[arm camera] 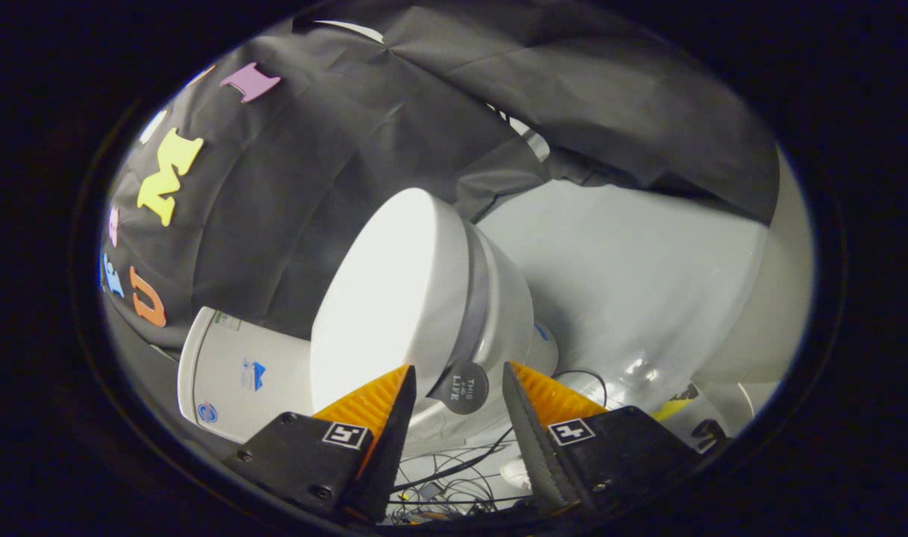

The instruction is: Open the toilet lid.

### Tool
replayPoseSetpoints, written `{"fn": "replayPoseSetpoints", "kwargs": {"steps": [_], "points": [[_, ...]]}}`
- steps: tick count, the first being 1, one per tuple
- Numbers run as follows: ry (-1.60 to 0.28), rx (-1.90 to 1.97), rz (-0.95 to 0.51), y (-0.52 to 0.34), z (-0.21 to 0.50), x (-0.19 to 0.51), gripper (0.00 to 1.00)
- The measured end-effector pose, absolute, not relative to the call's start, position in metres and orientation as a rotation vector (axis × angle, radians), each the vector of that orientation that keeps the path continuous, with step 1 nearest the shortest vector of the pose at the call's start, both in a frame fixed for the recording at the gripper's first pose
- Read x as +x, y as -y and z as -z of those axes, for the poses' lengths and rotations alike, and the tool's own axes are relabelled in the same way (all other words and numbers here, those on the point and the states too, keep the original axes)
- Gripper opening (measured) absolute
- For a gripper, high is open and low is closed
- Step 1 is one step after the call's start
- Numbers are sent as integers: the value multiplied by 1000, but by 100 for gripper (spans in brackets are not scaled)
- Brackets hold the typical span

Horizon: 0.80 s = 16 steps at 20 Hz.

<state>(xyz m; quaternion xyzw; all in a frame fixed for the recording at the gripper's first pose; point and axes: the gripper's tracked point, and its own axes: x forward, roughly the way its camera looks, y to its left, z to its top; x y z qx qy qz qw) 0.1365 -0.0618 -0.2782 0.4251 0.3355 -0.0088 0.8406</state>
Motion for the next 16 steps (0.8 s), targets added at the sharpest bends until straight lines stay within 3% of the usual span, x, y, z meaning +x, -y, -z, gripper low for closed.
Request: {"fn": "replayPoseSetpoints", "kwargs": {"steps": [10, 16], "points": [[-766, 1057, -23, 48, 295, 143, 33], [-765, 1070, -30, 50, 297, 147, 27]]}}
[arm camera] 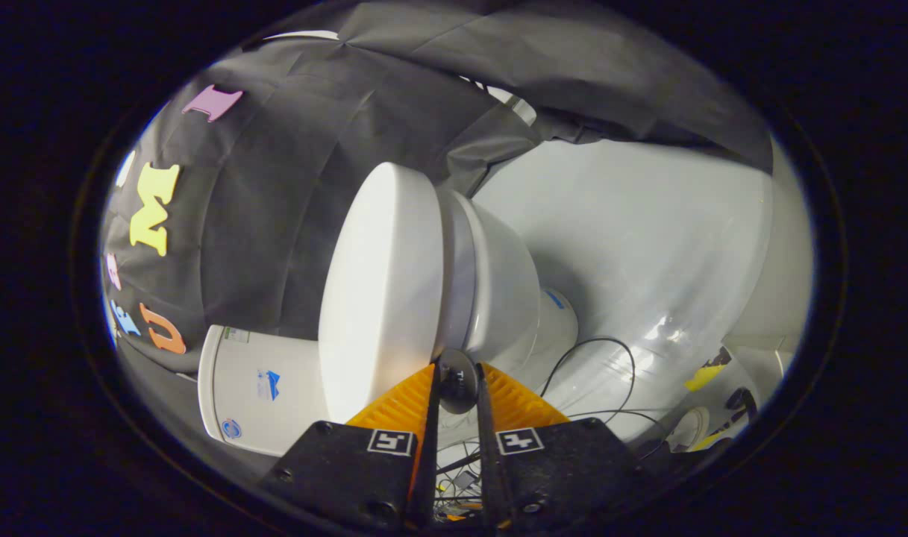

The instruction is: Open the toilet lid.

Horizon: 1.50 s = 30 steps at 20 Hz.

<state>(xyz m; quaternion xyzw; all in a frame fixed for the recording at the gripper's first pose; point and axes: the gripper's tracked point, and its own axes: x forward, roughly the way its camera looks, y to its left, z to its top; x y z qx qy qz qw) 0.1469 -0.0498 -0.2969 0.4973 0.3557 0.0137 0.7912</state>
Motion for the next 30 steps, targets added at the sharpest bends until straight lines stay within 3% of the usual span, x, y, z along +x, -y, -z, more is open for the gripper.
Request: {"fn": "replayPoseSetpoints", "kwargs": {"steps": [4, 11, 14, 30], "points": [[-781, 1167, -68, 50, 298, 147, 20], [-777, 1210, -71, 52, 292, 146, 18], [-765, 1268, -80, 49, 286, 148, 11], [-651, 1028, -128, 35, 219, 143, 11]]}}
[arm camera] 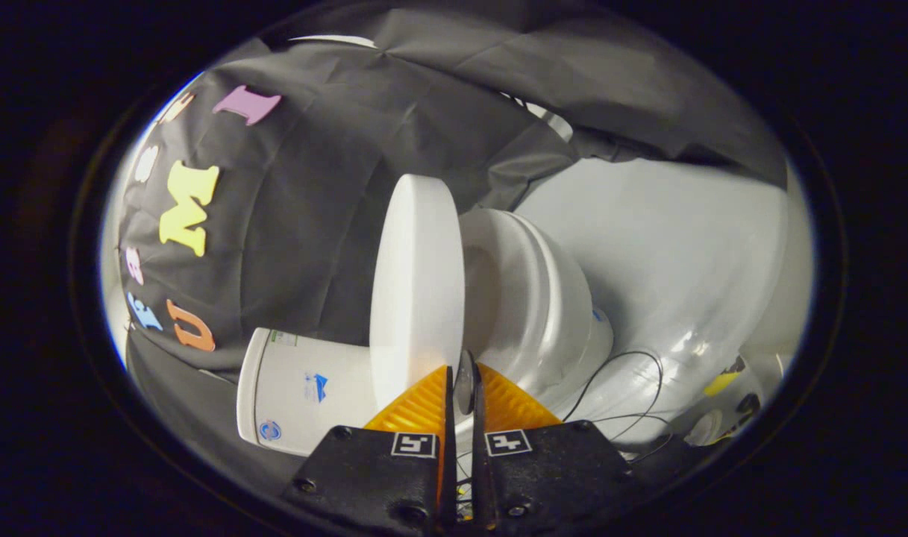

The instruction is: Open the toilet lid.

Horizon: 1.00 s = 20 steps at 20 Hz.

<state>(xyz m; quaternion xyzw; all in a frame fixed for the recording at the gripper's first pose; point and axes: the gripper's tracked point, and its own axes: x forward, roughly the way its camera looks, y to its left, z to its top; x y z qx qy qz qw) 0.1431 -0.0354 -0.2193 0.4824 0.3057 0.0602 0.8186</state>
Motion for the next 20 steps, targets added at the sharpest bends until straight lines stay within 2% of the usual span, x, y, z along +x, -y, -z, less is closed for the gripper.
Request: {"fn": "replayPoseSetpoints", "kwargs": {"steps": [11, 20], "points": [[-568, 860, -157, 0, 154, 134, 11], [-511, 641, -104, -25, 118, 129, 11]]}}
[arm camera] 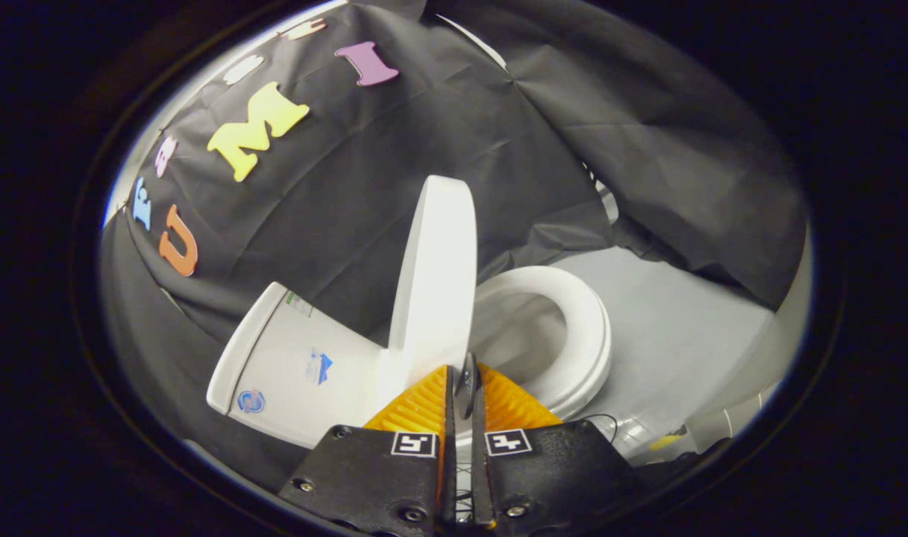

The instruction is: Open the toilet lid.

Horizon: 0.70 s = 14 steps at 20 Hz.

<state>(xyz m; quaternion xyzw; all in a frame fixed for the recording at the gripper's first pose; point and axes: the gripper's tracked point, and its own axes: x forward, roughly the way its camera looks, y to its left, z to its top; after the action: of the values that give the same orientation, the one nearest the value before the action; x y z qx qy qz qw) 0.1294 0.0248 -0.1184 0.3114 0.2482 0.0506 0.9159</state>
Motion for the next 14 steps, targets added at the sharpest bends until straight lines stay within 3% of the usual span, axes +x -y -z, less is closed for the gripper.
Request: {"fn": "replayPoseSetpoints", "kwargs": {"steps": [14], "points": [[-452, 468, -123, -74, 73, 122, 11]]}}
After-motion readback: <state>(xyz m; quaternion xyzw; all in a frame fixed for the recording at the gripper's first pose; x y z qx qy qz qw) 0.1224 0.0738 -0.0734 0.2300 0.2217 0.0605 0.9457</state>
